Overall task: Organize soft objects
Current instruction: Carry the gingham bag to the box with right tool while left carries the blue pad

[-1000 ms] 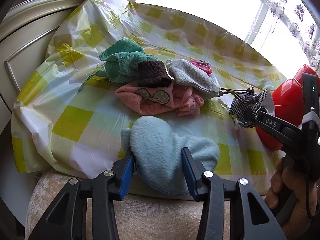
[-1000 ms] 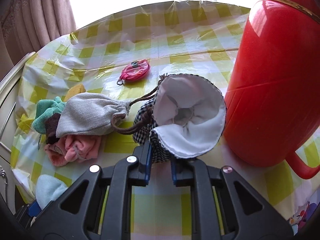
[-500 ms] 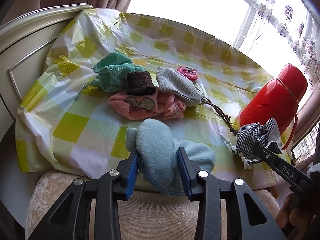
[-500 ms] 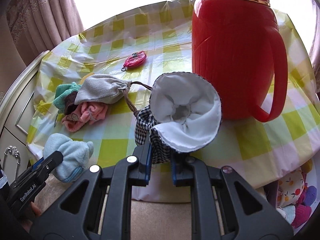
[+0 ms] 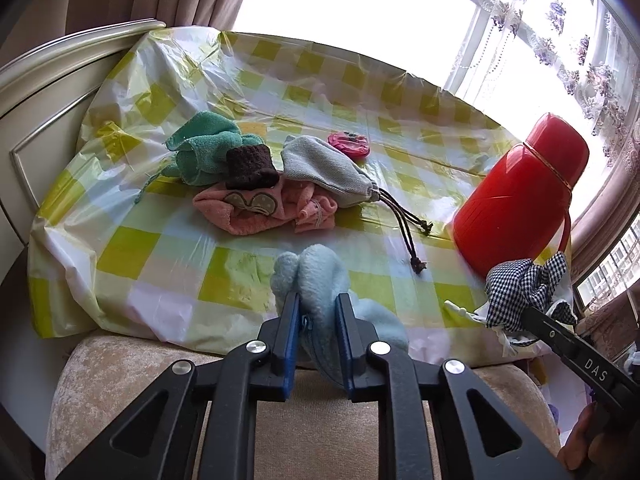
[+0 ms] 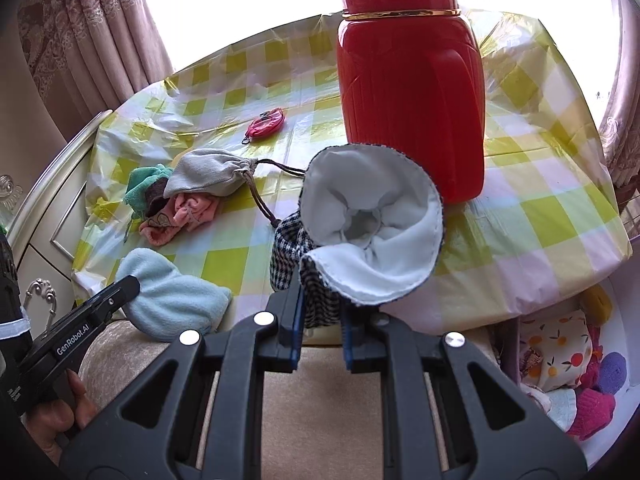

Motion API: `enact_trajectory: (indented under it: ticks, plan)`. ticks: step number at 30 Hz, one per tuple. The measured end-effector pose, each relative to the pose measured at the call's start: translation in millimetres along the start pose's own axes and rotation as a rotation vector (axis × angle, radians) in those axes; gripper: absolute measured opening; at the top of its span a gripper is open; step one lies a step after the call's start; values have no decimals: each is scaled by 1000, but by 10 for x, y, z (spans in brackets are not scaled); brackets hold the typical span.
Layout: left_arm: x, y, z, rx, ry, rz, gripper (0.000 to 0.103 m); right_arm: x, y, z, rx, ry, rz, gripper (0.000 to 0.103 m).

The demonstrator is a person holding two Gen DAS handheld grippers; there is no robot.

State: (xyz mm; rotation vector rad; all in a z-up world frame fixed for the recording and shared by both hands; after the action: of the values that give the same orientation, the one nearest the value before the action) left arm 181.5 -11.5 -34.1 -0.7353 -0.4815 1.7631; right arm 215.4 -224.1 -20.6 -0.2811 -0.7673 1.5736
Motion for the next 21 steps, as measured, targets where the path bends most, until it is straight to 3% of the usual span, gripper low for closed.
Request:
enact_trajectory:
  ticks: [10,21]
  plan:
    - [-443,-27,227,-54,102,-57,12,-360,61,326,-38,42,-42,18]
    - [-1362,54,324,-44,268,-180,12,-1279,226,795,-57,172,-170,18]
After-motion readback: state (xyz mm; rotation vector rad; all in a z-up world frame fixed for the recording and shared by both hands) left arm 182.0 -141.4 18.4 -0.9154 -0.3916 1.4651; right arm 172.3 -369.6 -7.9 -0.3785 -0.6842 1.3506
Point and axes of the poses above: each gripper's, at about its wrist camera, not at the fingertips, and z roughly against the way its jaws point, x to its left, y to its underside, the point moved 6 cm from there along -z, roughly the way its jaws point, and after that the axes turned 1 degree about x, right-handed, at the moved point
